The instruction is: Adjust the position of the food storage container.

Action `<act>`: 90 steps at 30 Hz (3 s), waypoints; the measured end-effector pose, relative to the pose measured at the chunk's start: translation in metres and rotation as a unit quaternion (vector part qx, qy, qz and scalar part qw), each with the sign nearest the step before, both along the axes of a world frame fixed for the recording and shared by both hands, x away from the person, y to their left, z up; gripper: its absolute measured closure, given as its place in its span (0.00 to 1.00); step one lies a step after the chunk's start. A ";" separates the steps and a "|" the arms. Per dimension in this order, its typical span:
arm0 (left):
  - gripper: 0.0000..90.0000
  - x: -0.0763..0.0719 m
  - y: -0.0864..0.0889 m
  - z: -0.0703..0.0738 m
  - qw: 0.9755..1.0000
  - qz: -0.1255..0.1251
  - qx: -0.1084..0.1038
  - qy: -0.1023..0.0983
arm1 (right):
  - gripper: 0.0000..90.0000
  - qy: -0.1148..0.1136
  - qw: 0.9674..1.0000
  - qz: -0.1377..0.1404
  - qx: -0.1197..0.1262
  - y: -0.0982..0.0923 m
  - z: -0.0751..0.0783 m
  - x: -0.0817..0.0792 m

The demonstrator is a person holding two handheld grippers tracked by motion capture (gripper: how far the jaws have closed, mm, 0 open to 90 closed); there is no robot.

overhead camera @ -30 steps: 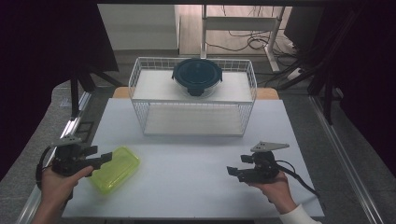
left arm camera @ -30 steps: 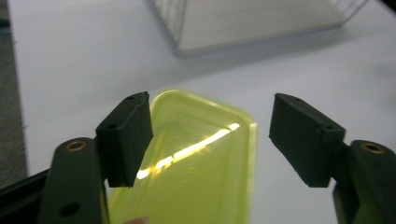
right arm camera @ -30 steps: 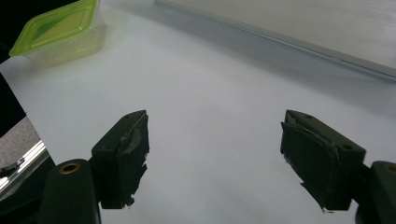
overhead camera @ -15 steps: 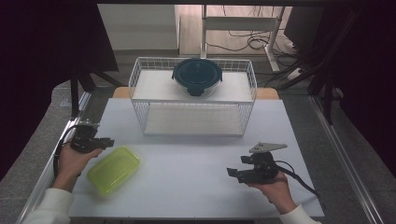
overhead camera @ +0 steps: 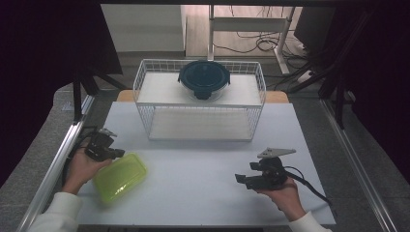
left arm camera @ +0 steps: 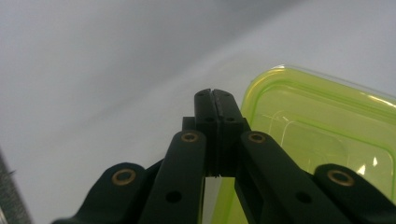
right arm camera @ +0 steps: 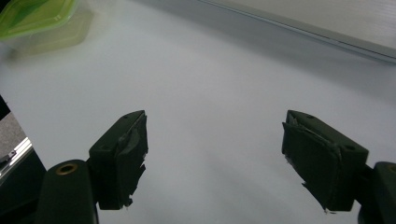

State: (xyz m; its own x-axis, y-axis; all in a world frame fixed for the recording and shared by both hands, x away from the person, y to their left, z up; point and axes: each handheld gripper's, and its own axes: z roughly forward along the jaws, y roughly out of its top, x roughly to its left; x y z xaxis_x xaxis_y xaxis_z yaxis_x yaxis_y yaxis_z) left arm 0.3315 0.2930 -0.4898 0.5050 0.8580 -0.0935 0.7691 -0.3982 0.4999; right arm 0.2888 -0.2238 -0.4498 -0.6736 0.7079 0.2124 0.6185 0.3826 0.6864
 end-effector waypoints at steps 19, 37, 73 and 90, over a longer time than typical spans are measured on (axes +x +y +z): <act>1.00 -0.008 -0.048 0.004 0.996 -0.089 0.023 -0.010 | 0.24 0.008 1.000 -0.007 -0.009 -0.002 -0.007 0.004; 1.00 -0.096 0.033 0.027 0.990 0.139 -0.008 -0.035 | 0.25 0.017 1.000 -0.012 0.010 -0.002 -0.004 0.007; 1.00 -0.110 -0.001 -0.017 0.991 0.116 -0.030 0.056 | 0.25 0.015 1.000 -0.012 0.001 -0.004 -0.003 0.004; 1.00 -0.084 -0.046 -0.020 0.995 0.064 -0.041 0.068 | 0.25 0.014 1.000 -0.011 0.000 -0.004 -0.004 0.004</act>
